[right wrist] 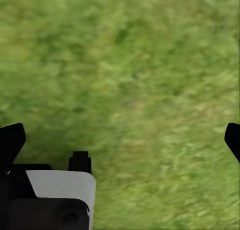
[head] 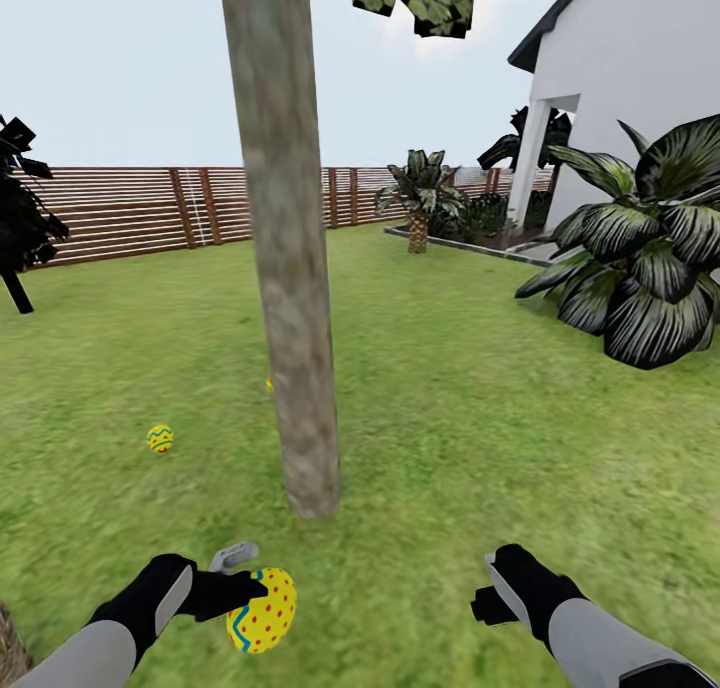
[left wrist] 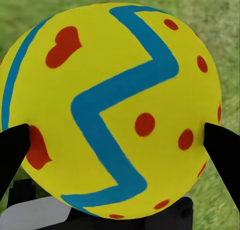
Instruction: Take the three Easter eggs out of the wicker basket on the lawn in the garden, then place them on the lawn next to a single tree (choose any tree) so that all three eggs are next to the same tree and none are left in the basket.
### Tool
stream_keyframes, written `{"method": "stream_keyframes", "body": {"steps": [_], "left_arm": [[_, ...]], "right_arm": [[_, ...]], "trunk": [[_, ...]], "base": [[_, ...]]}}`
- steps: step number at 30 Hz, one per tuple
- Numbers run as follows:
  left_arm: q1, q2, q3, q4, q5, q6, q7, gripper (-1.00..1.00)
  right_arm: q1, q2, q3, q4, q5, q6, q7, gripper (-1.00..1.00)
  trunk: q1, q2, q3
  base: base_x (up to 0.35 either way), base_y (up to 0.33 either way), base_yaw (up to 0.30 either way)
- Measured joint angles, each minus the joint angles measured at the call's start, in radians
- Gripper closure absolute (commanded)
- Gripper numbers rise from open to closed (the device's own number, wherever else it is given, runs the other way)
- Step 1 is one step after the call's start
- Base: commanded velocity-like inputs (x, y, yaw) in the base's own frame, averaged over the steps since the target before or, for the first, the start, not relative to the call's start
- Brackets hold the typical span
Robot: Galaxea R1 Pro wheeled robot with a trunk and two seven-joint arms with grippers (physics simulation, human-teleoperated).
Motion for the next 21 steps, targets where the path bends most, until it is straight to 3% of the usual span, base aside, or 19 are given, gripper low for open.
{"method": "stream_keyframes", "body": {"steps": [21], "left_arm": [[0.000,-0.002,-0.001,0.000,0.000,0.000,0.003,1.00]], "right_arm": [[0.000,0.000,0.000,0.000,0.000,0.001,0.000,-1.00]], "trunk": [[0.000,0.000,0.000]], "base": [[0.228,0.221,0.000]]}}
